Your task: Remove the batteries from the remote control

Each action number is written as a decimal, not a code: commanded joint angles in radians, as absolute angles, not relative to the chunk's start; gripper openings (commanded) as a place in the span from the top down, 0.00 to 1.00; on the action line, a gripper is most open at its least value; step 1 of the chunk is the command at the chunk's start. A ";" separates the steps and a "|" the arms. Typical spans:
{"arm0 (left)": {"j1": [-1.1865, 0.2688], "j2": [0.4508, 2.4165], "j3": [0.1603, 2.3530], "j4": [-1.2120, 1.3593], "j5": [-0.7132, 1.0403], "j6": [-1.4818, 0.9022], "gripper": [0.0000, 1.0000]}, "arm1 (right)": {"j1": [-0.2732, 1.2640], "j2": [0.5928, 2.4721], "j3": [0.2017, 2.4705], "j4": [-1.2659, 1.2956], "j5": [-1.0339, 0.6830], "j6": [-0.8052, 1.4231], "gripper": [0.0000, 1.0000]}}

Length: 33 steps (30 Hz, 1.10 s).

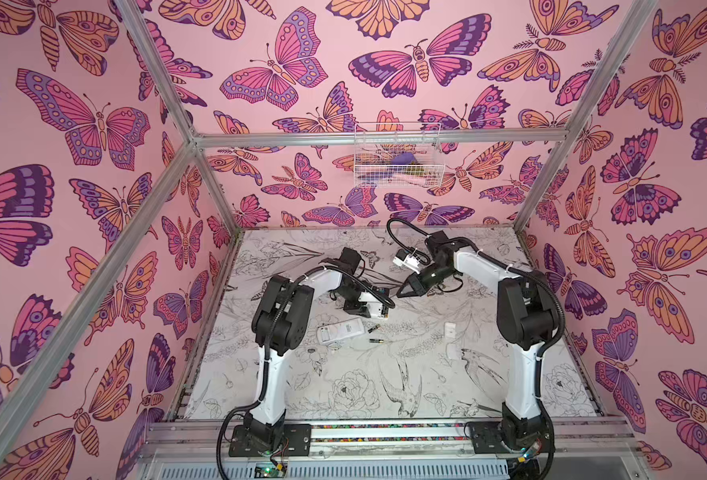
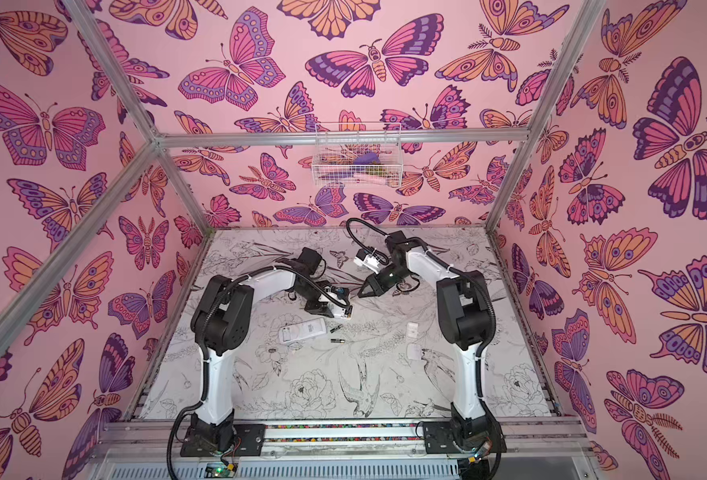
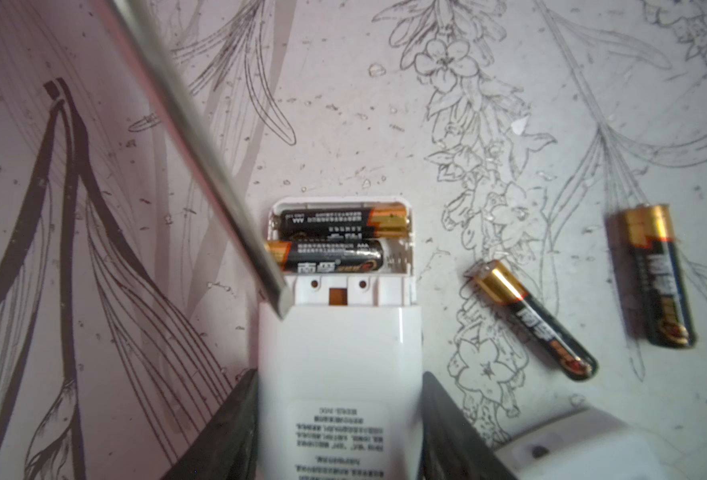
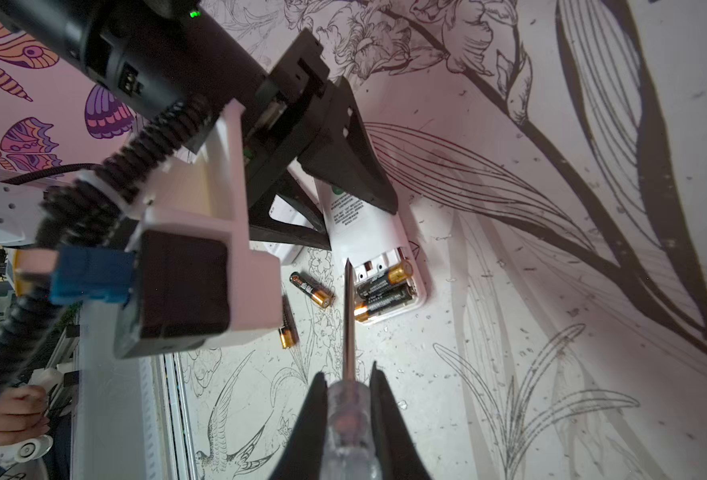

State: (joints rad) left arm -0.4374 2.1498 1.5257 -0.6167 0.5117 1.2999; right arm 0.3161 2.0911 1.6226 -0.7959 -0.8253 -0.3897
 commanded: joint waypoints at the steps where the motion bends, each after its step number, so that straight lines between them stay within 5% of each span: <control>1: -0.443 2.155 1.539 -0.599 0.453 1.259 0.62 | 0.295 2.007 1.582 -0.722 -0.772 -0.331 1.00; 9: -0.436 2.025 1.431 -0.280 0.305 1.282 0.80 | 0.275 1.840 1.419 -0.401 -0.649 -0.033 1.00; 12: -0.442 1.970 1.339 -0.071 0.225 1.302 0.95 | 0.282 1.805 1.379 -0.311 -0.576 0.051 1.00; 22: -0.455 1.946 0.903 0.787 0.203 1.326 0.96 | 0.330 1.863 1.364 -0.228 -0.498 0.192 1.00; 33: -0.456 2.045 0.802 1.077 0.203 1.326 0.96 | 0.368 1.879 1.295 -0.263 -0.519 0.193 1.00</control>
